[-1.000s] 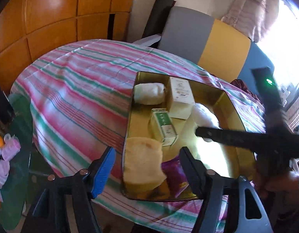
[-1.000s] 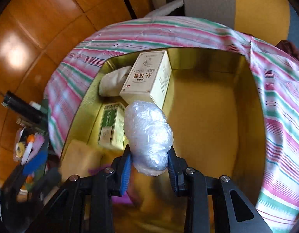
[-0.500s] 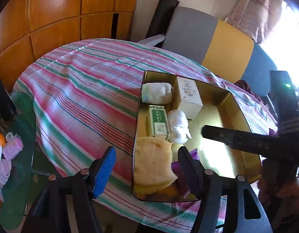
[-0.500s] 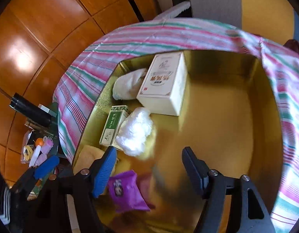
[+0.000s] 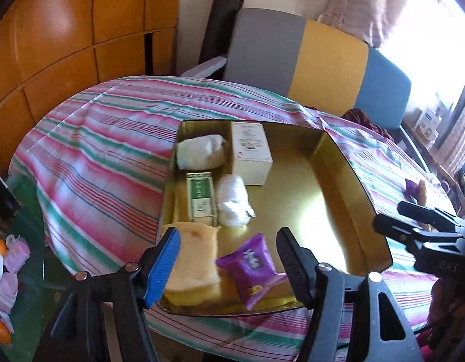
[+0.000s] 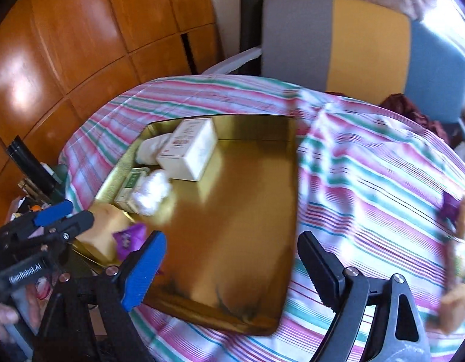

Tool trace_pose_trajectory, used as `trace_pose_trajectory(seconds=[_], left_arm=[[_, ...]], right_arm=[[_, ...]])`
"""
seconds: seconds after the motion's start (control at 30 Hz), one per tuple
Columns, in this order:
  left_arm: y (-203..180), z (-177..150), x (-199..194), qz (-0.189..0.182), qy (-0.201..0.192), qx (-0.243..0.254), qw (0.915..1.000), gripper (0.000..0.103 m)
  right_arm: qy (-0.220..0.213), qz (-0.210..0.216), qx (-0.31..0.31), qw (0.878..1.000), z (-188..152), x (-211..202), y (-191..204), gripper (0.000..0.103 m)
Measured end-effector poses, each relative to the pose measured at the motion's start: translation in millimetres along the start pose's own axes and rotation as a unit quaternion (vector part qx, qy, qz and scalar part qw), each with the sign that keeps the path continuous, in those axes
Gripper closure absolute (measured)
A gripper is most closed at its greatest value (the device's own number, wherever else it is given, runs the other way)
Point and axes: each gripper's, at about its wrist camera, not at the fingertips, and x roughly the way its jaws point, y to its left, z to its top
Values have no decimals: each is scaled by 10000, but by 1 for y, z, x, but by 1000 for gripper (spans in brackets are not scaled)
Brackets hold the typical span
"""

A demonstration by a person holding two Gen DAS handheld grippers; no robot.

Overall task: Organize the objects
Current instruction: 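Move both tools back over the items left on the cloth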

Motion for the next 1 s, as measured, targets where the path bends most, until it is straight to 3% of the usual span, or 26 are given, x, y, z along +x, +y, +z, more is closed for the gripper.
trace_pose_trajectory(seconds=[0.3,0.5,0.63,0.77,0.9,1.0], left_arm=[[-36,2,5,-188,99,409,9989,37],[-65,10,13,-465,234,604,9968,37],[-89,14,15,-723,258,842,9935,37],[-121,18,16,-904,279,1189,9884,37],[-152,20,22,-1149,413,1421,9823,37],[-176,20,30,-1340,584,1565,9768,37]], right_arm=[[-264,-655,658,9953,-20,-44,-83,13],[-534,-1397,1260,9807,-36,-85,-158,13],[-871,-1951,2061,9549,-53,-121,-219,13],[-1165,-2612,2855,9147,-75,-150,-277,9],[-1285,-2800,3590,8810,-103,-161,-322,7],[-1375,-2512,4206,8609,-120,-162,-344,7]])
